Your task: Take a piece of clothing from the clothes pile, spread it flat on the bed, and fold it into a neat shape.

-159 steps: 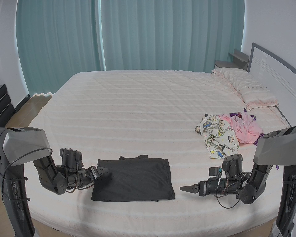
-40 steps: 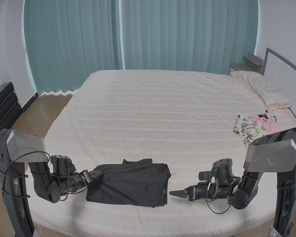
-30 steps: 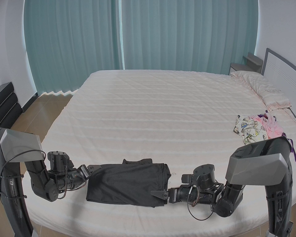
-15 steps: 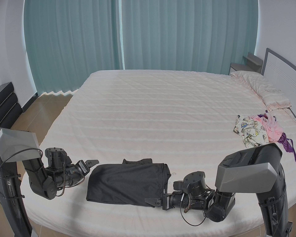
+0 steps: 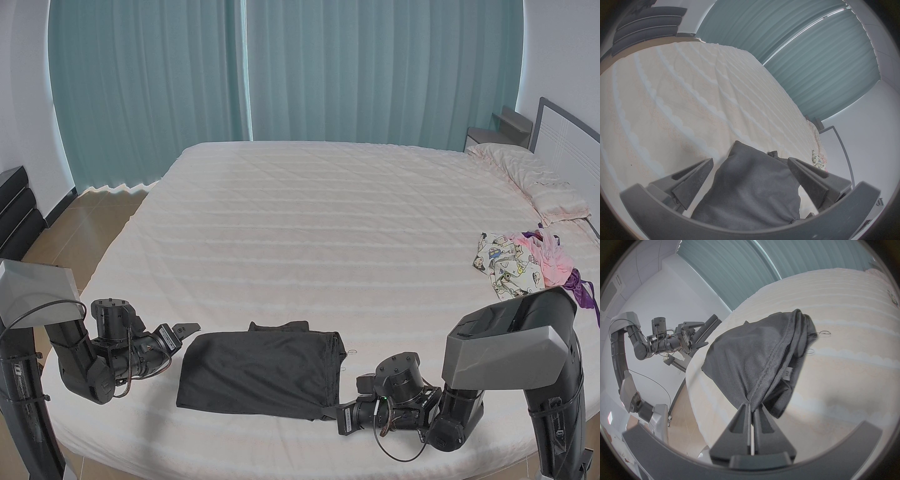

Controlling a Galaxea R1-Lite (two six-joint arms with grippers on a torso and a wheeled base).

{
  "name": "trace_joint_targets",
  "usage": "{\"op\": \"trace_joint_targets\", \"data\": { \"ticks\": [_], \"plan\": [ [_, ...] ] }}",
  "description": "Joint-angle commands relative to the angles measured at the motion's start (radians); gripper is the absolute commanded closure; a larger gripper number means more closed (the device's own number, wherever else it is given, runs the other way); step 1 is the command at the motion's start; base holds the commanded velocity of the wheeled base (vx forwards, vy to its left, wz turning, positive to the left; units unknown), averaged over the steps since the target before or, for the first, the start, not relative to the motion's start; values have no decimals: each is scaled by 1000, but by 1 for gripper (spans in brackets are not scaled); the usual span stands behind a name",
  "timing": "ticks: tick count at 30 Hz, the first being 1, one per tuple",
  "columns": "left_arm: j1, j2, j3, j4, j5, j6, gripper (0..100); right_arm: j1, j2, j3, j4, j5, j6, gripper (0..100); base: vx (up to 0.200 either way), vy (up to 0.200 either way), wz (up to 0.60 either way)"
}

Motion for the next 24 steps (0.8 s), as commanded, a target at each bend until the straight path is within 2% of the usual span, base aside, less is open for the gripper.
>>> {"op": "trace_joint_targets", "data": {
  "ticks": [1,10,11,15,20,24],
  "plan": [
    [0,2,0,0,1,0,0,-18,-25,27,1,0,-9,100,0,0,0],
    [0,4,0,1,1,2,0,-18,-32,6,83,0,-15,100,0,0,0],
    [0,4,0,0,1,2,0,-18,-38,6,83,0,-20,0,0,0,0],
    [-1,4,0,0,1,2,0,-24,-61,13,72,0,-21,0,0,0,0],
    [0,2,0,0,1,2,0,-85,-110,0,79,11,-18,0,0,0,0],
    [0,4,0,0,1,2,0,-145,-81,-115,89,3,20,0,0,0,0]
  ]
}}
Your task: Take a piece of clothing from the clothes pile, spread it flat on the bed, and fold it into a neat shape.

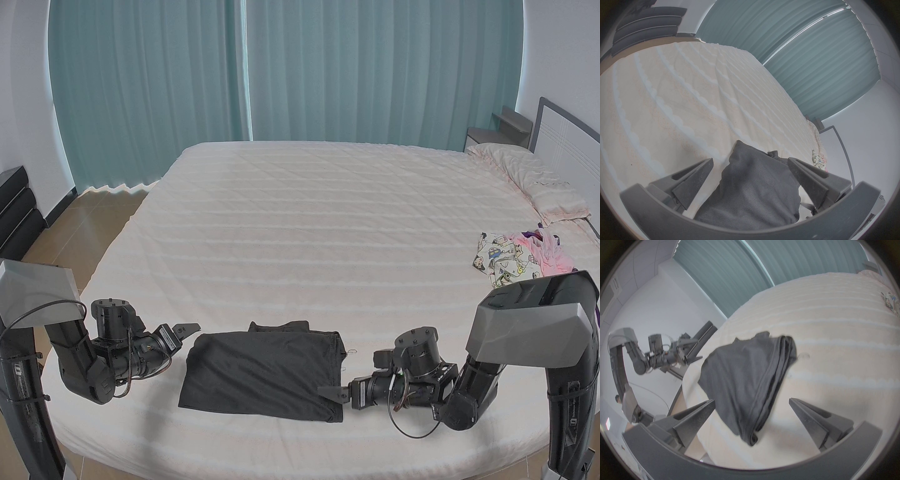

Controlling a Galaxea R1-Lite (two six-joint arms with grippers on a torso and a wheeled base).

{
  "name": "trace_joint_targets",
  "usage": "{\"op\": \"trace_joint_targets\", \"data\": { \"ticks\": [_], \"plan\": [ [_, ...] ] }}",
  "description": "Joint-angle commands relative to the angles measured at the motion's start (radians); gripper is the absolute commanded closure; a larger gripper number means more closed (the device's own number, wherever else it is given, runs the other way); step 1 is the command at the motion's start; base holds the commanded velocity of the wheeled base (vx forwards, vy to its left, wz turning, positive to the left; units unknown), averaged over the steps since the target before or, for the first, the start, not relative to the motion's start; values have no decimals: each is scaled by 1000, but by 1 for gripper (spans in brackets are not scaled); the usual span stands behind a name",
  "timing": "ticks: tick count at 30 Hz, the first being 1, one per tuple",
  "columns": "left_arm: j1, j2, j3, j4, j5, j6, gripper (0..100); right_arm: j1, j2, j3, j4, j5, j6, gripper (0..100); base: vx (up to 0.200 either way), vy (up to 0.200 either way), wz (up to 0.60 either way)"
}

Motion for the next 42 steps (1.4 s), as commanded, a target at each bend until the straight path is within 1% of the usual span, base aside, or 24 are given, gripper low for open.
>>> {"op": "trace_joint_targets", "data": {
  "ticks": [1,3,4,5,6,8,9,15,22,28,29,31,42],
  "plan": [
    [-1,2,0,-1,0,0,0,-56,14,-111,9,-6,47,0,0,0,0],
    [0,2,0,-1,0,-2,0,-55,34,-165,18,-9,102,0,0,0,0],
    [-1,2,0,-1,0,-2,0,-53,37,-177,23,-11,115,0,0,0,0],
    [-1,2,-2,-1,0,-2,0,-53,53,-220,51,-22,147,0,0,0,0],
    [-1,2,-3,-1,0,-3,0,-52,66,-260,78,-31,164,0,0,0,0],
    [-1,2,-3,-1,0,-3,0,-52,68,-266,81,-34,165,0,0,0,0],
    [0,-1,-5,-1,0,-5,0,-50,106,-369,149,-74,187,0,0,0,0],
    [0,1,-5,-1,0,-5,0,-47,155,-481,224,-84,187,0,0,0,0],
    [0,1,-5,-1,2,-5,0,-44,200,-555,262,-103,179,0,0,0,0],
    [0,2,-6,-1,2,-5,0,-45,214,-581,278,-112,176,0,0,0,0],
    [0,2,-6,-1,2,-5,0,-45,214,-582,278,-114,176,100,0,0,0],
    [0,2,-5,-1,2,-5,0,-49,212,-585,278,-126,175,100,0,0,0],
    [0,2,-6,-1,2,-3,0,-75,205,-585,276,-140,175,100,0,0,0]
  ]
}}
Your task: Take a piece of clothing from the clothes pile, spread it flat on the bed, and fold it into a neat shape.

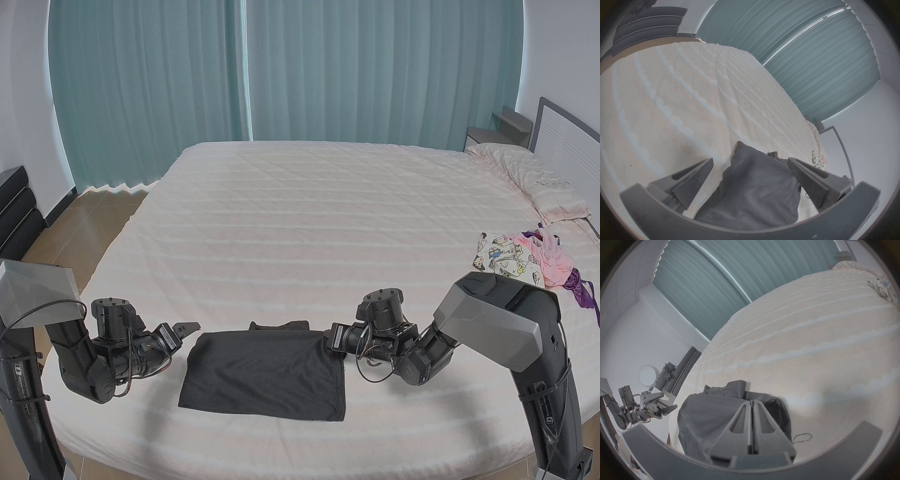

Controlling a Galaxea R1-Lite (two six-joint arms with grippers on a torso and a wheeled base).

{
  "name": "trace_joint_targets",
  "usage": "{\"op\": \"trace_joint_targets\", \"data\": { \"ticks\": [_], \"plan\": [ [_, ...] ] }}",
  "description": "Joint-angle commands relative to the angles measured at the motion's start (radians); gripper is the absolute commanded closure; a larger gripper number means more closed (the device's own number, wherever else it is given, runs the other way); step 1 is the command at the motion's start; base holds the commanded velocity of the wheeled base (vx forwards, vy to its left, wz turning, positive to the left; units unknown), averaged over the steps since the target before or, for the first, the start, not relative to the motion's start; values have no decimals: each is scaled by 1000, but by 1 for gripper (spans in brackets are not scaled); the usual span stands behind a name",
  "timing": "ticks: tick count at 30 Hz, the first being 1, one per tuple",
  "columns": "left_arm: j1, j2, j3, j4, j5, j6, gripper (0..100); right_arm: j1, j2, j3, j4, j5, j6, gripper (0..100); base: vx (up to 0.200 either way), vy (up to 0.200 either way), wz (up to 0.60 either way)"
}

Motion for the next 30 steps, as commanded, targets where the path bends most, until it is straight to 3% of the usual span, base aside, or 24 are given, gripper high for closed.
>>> {"op": "trace_joint_targets", "data": {
  "ticks": [1,22,23,30],
  "plan": [
    [-1,1,0,0,0,0,0,-8,-1,-1,-3,-2,0,100,0,0,0],
    [-1,0,1,0,0,1,0,-26,19,-29,0,-17,0,100,0,0,0],
    [-1,0,1,0,0,1,0,-25,19,-29,0,-17,2,0,0,0,0],
    [-1,-14,9,0,2,1,0,-52,-18,-14,-18,-23,5,0,0,0,0]
  ]
}}
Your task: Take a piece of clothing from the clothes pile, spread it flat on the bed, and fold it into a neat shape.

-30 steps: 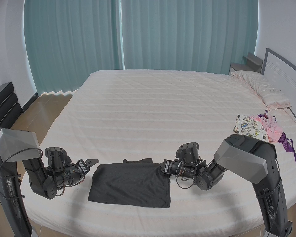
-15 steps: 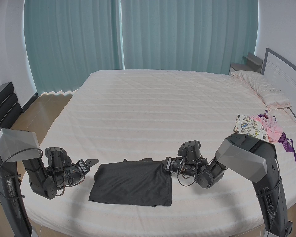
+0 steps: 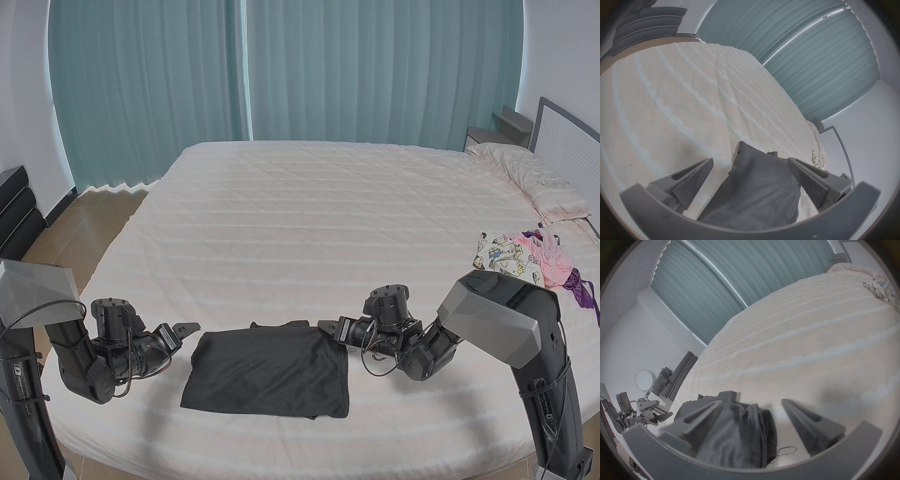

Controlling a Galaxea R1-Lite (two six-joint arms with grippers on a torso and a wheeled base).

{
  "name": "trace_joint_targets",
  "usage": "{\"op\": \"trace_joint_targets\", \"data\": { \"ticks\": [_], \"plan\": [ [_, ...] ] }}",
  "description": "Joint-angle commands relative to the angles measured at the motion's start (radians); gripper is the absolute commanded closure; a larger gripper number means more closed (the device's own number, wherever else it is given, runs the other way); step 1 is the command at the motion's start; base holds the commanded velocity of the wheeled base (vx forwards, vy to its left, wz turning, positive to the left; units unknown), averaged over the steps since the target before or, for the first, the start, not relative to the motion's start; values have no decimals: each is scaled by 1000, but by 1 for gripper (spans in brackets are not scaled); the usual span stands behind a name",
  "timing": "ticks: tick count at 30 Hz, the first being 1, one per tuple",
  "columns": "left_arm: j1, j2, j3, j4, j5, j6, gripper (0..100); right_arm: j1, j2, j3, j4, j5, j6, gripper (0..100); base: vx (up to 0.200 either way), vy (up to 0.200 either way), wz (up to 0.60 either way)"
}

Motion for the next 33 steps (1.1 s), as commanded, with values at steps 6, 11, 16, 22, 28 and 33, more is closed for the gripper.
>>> {"op": "trace_joint_targets", "data": {
  "ticks": [6,11,16,22,28,33],
  "plan": [
    [-5,-100,43,0,6,3,0,-66,-141,84,-38,-26,11,0,0,0,0],
    [-11,-235,104,1,29,31,0,-103,-308,309,-193,-41,7,0,0,0,0],
    [-34,-353,149,14,30,60,0,-122,-488,542,-339,-72,-3,0,0,0,0],
    [-37,-449,238,3,30,195,0,-130,-773,821,-406,-121,-33,0,0,0,0],
    [-54,-624,328,15,21,305,0,-129,-1138,1082,-395,-162,-136,0,0,0,0],
    [-79,-736,400,14,20,373,0,-133,-1344,1220,-383,-260,-211,0,0,0,0]
  ]
}}
